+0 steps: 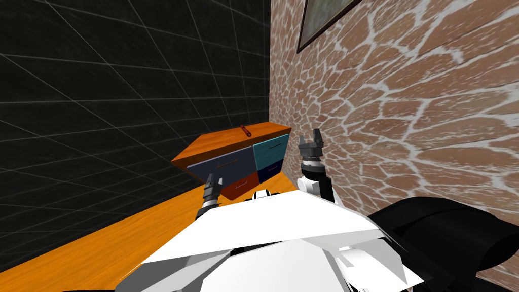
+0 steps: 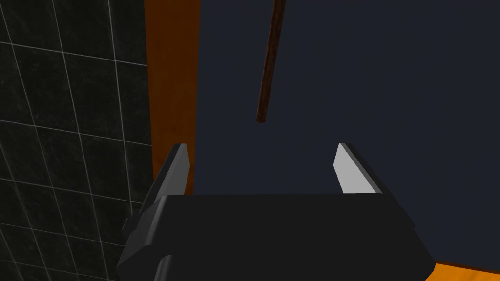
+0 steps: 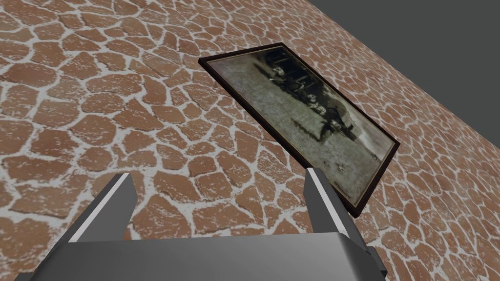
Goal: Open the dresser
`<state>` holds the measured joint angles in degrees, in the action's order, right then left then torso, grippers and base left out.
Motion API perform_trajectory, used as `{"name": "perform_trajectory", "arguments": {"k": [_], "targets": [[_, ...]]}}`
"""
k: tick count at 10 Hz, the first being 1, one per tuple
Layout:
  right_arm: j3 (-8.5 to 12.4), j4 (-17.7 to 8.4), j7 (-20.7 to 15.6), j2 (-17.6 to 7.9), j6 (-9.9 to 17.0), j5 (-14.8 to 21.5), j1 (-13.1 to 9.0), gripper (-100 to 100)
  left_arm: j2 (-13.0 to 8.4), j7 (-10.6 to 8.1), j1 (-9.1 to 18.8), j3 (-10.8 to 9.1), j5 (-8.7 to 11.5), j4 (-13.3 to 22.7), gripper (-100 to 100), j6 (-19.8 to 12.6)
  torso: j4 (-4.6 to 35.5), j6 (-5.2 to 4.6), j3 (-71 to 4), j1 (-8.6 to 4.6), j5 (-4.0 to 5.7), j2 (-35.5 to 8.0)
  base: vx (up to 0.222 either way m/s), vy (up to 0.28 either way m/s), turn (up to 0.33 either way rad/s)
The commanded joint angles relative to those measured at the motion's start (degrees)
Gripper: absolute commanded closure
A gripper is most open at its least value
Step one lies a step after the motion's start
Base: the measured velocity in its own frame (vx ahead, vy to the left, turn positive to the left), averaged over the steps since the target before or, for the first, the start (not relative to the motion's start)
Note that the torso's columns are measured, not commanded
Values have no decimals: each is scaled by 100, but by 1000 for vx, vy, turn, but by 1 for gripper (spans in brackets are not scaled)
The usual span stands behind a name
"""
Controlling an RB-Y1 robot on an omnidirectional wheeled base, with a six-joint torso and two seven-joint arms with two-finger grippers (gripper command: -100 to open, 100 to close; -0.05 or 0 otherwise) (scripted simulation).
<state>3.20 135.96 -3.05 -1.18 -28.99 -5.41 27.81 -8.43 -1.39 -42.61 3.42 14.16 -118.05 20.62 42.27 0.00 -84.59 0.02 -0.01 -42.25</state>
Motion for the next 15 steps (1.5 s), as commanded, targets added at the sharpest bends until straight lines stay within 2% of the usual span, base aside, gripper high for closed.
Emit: {"name": "perform_trajectory", "arguments": {"k": [1, 2, 8, 9, 10, 15], "targets": [[0, 0, 0, 0, 0, 0, 1, 0, -105, -3, -30, -27, 33, -72, -100, -82, -5, 0, -11, 3, -1, 20, 177, 52, -4], [1, 0, 0, -1, 0, 0, 2, 0, 165, -5, -50, -34, 47, -125, -100, -101, -9, 0, -20, 7, -2, 32, 171, 48, -4], [0, 0, 0, 0, 0, 0, -1, 0, 954, -6, -67, -38, 57, -169, -100, -112, 2, 0, 4, -3, 1, -7, 19, 7, 0], [0, 0, 0, 0, 0, 0, -1, 0, 885, -6, -66, -38, 57, -167, -100, -111, -1, 0, -2, -1, 0, 3, 0, 0, 0], [0, 0, 0, 0, 0, 0, 0, 0, 932, 78, 192, -218, 147, -92, -100, -280, -2, 0, -3, 0, 0, 4, -33, -7, -80], [0, 0, 0, 0, 0, 0, -1, 0, 1024, 288, 836, -667, 371, 96, -100, -700, 0, 0, 1, 0, 0, -1, -47, -13, -64]]}}
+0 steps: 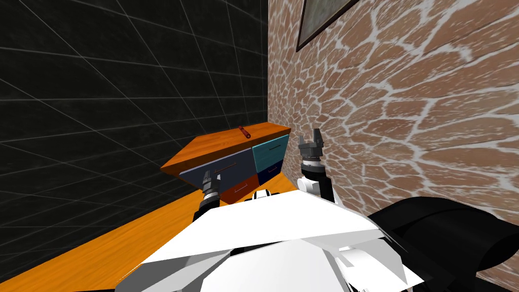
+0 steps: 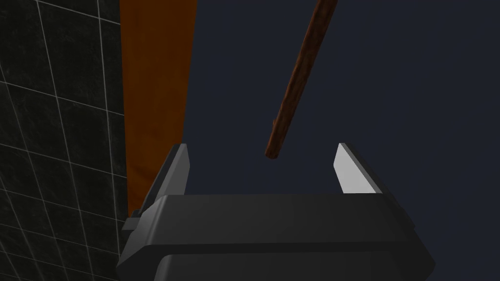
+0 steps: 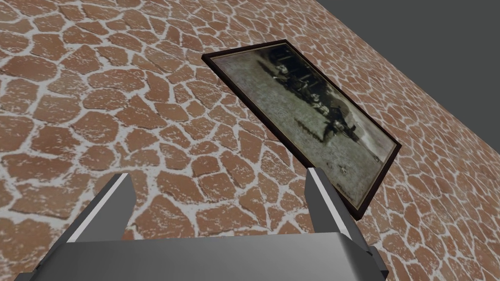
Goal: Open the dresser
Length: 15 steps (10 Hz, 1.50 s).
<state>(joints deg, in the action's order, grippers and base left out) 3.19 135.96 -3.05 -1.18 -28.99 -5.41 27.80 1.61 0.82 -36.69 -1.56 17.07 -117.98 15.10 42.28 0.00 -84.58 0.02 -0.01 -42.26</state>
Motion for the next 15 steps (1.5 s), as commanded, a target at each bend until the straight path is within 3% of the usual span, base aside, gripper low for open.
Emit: {"name": "perform_trajectory", "arguments": {"k": [1, 3, 4, 5, 13, 14, 15], "targets": [[0, 0, 0, 0, 0, 0, 0, 0, 38, 109, 373, -259, 126, 126, -100, -232, -1, 0, -2, -1, 0, 3, -37, -14, -52], [0, 0, 0, 0, 0, 0, 0, 0, 75, 193, 631, -439, 216, 201, -100, -400, 1, 0, 2, -3, 1, -3, -45, -13, -62], [0, 0, 0, 0, 0, 0, 0, 0, 77, 176, 566, -376, 179, 193, -100, -339, 1, 0, 3, -1, 0, -5, -19, -4, -12], [0, 0, 0, 0, 0, 0, 1, 0, 38, 109, 373, -259, 126, 126, 100, -232, 0, 1, -1, 0, 0, 1, 29, 6, 82], [0, 0, 0, 0, 0, 0, 1, 0, -109, -227, -658, 460, -234, -175, 100, 441, 6, 6, 8, 1, 3, -13, 45, 11, 61], [1, 0, 0, 0, 0, 0, 1, 0, -113, -205, -604, 409, -201, -150, 100, 379, 8, 7, 5, 4, 3, -12, 14, 2, 8], [0, 0, 0, 0, 0, 0, 1, 0, -139, -216, -751, 457, -191, -326, 100, 369, 8, 3, 7, 2, 3, -13, -73, -40, -3]]}}
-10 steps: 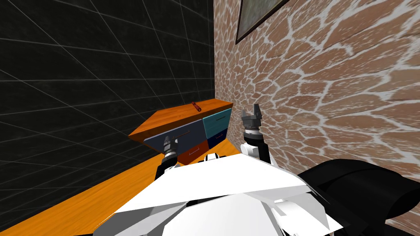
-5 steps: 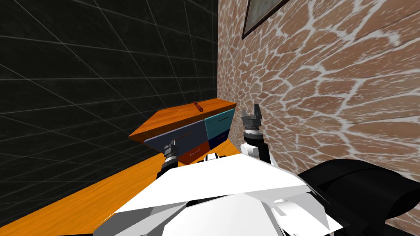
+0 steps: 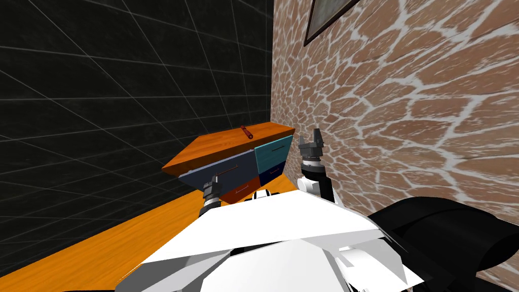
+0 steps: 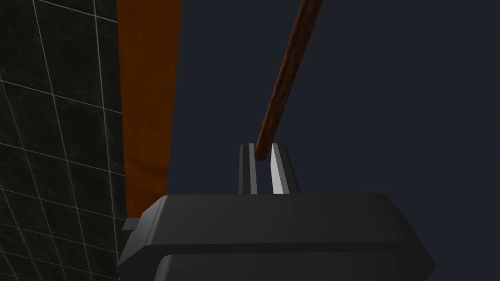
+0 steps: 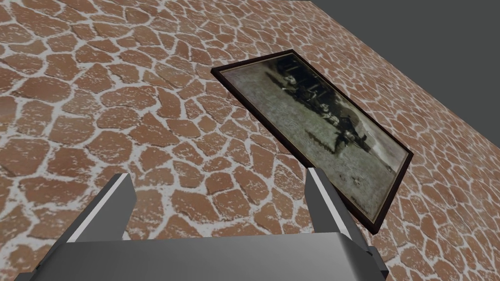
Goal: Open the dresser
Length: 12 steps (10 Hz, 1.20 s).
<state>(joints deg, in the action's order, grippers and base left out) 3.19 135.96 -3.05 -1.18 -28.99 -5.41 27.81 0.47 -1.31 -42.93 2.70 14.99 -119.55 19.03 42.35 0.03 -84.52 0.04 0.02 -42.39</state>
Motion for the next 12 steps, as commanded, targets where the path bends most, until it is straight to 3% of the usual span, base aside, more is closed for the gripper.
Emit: {"name": "perform_trajectory", "arguments": {"k": [1, 3, 4, 5, 6, 7, 8, 10, 12], "targets": [[0, 0, 0, 0, 0, 0, -1, 0, -37, -5, -190, 48, 26, -252, 100, -37, 1, -3, 14, -19, 1, -23, -157, -58, 8], [-1, -1, 0, 1, 1, 0, -2, 0, -62, -8, -317, 80, 43, -420, 100, -62, 20, -4, 17, -28, 17, -32, -140, -51, -8], [-1, 0, 0, 1, 0, 0, -2, 0, -56, -1, -311, 77, 38, -328, 100, -111, 26, 3, 5, -27, 27, -23, -59, -24, -2], [0, 0, 0, 0, 0, 0, -1, 0, -286, -122, -516, -109, 328, -163, 100, 123, 16, 1, -9, -17, 22, 5, -37, -67, -229], [-2, 0, 0, 1, 0, 0, -2, 0, -467, -239, -651, -297, 480, -9, 100, 288, -15, -7, -13, -14, -4, 26, -56, -160, -382], [-2, 0, 0, 1, 1, 0, -2, 0, -510, -239, -699, -297, 628, -9, 100, 385, -36, -31, -17, -35, -21, 45, -55, -135, -64], [-1, 0, 0, 1, 0, 0, -1, 0, -735, -356, -831, -485, 828, 145, 100, 602, -44, -30, -25, -23, -27, 62, -38, -133, -185], [0, 0, 0, 0, 0, 0, 0, 0, -735, -356, -883, -485, 922, 145, 100, 646, -43, -36, -29, 6, -38, 70, -21, -60, -41], [-1, 0, 0, 1, 0, 0, -1, 0, -1177, -590, -1247, -862, 1368, 452, 100, 1118, -48, -22, -24, 17, -49, 68, -12, -123, -279]]}}
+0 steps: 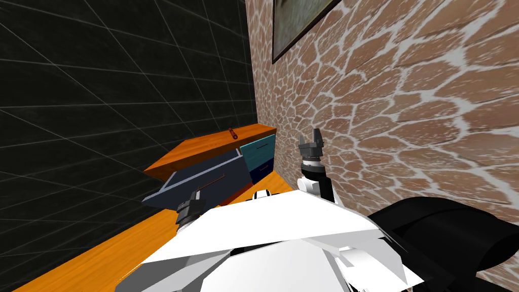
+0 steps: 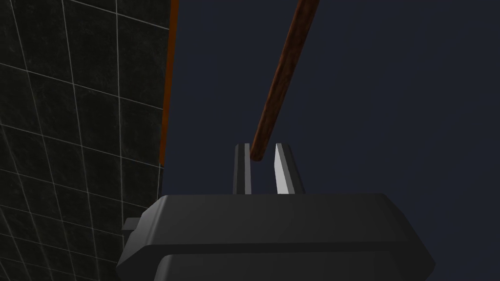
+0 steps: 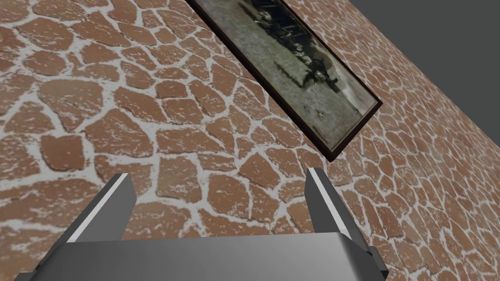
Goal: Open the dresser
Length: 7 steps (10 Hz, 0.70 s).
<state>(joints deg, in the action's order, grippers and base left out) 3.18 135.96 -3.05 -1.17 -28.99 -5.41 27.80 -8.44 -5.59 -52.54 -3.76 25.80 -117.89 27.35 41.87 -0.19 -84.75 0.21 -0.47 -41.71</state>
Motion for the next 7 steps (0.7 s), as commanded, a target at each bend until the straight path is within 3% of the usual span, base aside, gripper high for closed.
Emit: {"name": "perform_trajectory", "arguments": {"k": [1, 2, 4, 5, 6, 7], "targets": [[0, 0, 0, 0, 0, 0, 0, 0, -293, -162, -289, -216, 428, 286, 100, 337, 6, -11, 10, -28, 5, -16, -28, -141, -115], [0, 0, 0, 0, 0, 0, 0, 0, -293, -162, -289, -216, 428, 286, 100, 337, 10, -9, 12, -25, 7, -16, -18, -56, 31], [0, 0, 0, 0, 0, 0, -1, 0, -734, -396, -656, -593, 871, 592, 100, 837, 8, -11, 7, 11, -8, -8, -32, -110, -302], [0, 0, 0, 0, 0, 0, 0, 0, -741, -396, -656, -593, 1015, 593, 100, 860, 10, -8, 12, -6, -6, -15, -17, -114, -94], [1, 0, 0, 0, 0, 0, 1, 0, -965, -514, -839, -781, 1204, 747, 100, 1122, 15, -2, 8, -2, 2, -11, -4, -135, -204], [0, 0, 0, 0, 0, 0, 0, 0, -966, -514, -839, -781, 1309, 747, 100, 1122, 19, 2, 8, -3, 9, -19, -3, -115, -106]]}}
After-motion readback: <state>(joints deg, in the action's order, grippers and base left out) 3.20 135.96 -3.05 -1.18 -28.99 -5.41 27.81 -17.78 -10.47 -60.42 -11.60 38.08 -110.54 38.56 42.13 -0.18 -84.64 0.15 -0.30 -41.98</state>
